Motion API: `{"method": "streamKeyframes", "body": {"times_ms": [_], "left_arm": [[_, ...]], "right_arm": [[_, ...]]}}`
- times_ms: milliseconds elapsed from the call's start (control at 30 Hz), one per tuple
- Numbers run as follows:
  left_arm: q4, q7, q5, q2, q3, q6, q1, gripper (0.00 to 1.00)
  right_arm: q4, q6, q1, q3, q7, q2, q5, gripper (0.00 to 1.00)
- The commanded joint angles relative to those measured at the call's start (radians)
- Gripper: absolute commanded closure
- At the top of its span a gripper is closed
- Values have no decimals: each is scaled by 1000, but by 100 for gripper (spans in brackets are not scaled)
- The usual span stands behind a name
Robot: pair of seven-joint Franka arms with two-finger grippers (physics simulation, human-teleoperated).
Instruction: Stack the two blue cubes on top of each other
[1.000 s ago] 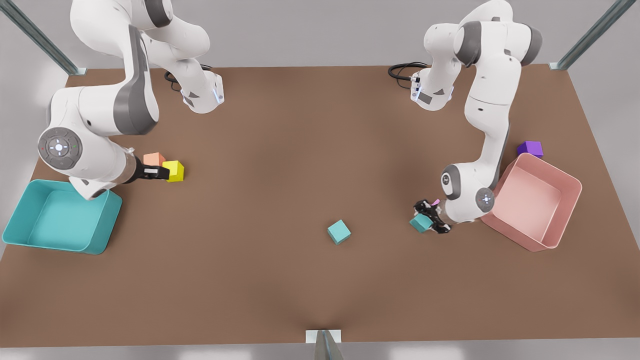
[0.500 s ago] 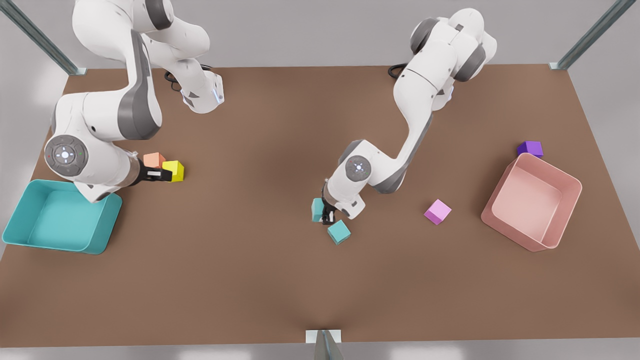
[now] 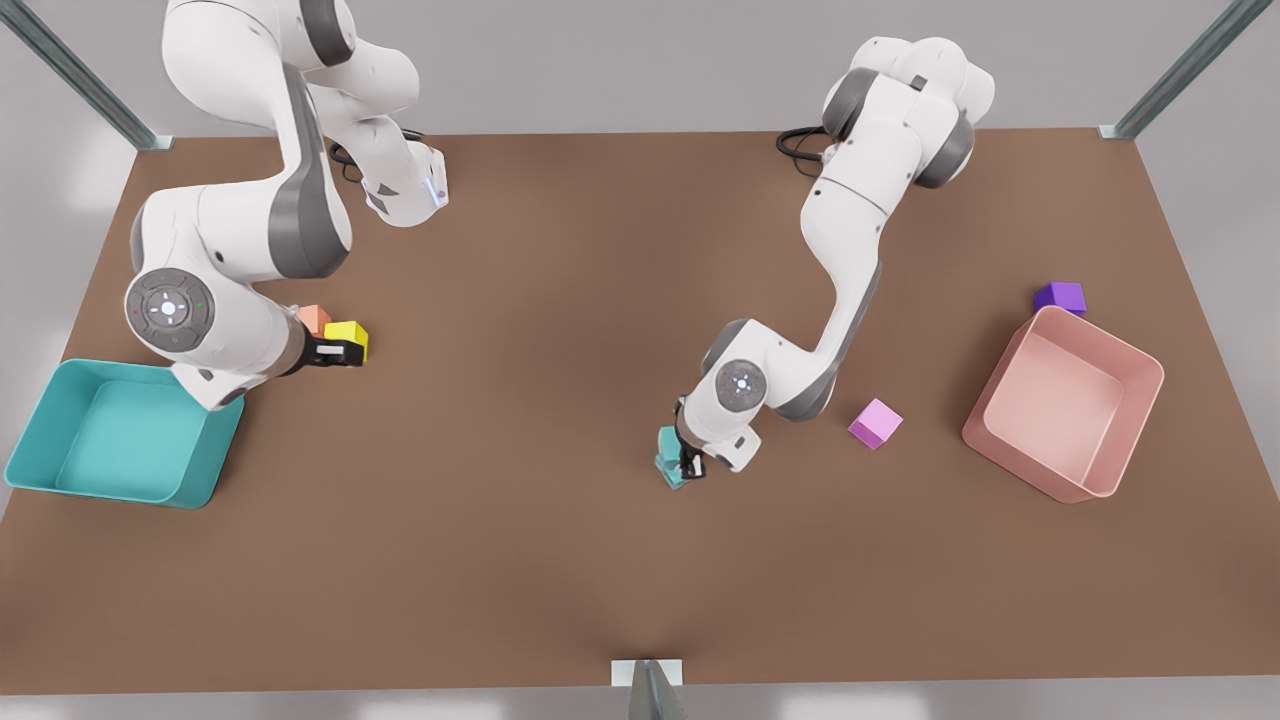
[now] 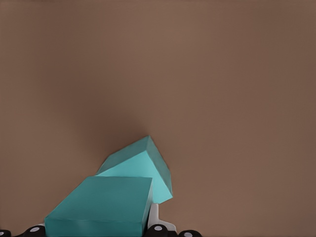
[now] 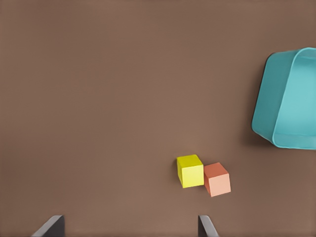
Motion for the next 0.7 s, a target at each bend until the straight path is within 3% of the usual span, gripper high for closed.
{"method": "streamKeyframes", "body": {"times_ms": [0, 367, 500, 633, 667], "left_arm": [[1, -38, 3, 1, -1, -8, 0, 0], [19, -43, -3, 12, -1, -11, 16, 0], [106, -45, -10, -36, -8, -223, 24, 0], [309, -35, -137, -50, -8, -588, 73, 0], [344, 114, -137, -77, -8, -712, 127, 0]], "right_arm": [[2, 3, 0, -3, 6, 7, -5, 0], [5, -4, -1, -6, 6, 14, -7, 0], [7, -5, -4, -9, 12, 13, -7, 0], [7, -5, -1, -6, 15, 14, -5, 0], [7, -5, -3, -7, 15, 13, -7, 0]]}}
